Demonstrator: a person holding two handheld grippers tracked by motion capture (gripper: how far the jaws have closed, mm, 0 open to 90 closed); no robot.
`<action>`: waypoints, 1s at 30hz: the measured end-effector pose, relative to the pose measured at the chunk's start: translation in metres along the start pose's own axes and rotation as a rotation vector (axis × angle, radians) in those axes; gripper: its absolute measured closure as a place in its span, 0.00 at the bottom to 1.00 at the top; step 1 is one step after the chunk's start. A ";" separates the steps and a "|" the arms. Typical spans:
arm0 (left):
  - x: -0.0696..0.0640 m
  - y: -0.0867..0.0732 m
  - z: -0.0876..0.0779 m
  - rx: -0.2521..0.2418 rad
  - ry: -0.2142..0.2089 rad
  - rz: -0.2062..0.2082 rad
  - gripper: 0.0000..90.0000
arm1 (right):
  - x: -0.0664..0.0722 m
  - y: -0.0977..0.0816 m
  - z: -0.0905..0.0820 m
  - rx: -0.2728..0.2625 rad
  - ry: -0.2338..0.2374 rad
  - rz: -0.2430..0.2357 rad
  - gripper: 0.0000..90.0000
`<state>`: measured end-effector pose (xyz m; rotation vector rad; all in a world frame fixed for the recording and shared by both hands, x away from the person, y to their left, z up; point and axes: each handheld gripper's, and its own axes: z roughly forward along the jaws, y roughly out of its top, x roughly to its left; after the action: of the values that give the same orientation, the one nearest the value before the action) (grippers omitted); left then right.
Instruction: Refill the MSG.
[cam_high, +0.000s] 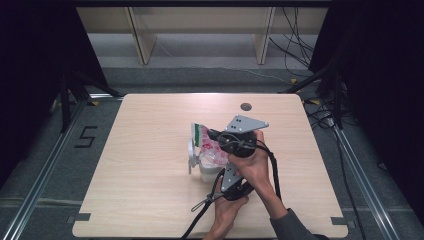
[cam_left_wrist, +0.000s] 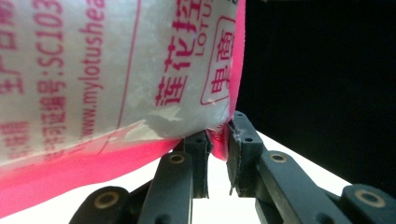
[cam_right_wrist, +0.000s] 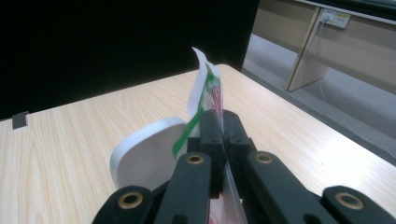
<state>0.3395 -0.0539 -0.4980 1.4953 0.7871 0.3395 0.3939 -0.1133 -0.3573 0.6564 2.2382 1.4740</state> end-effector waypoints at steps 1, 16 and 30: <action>0.000 0.000 0.000 0.000 0.000 0.000 0.88 | 0.000 0.000 -0.001 0.002 0.001 -0.003 1.00; 0.002 0.000 0.000 0.000 0.003 0.003 0.88 | 0.001 0.000 0.001 -0.002 -0.003 -0.003 1.00; 0.003 -0.001 0.001 -0.003 0.002 -0.006 0.88 | 0.001 0.001 0.001 -0.007 -0.008 -0.023 1.00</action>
<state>0.3424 -0.0526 -0.4995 1.4899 0.7919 0.3379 0.3937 -0.1117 -0.3570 0.6313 2.2263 1.4645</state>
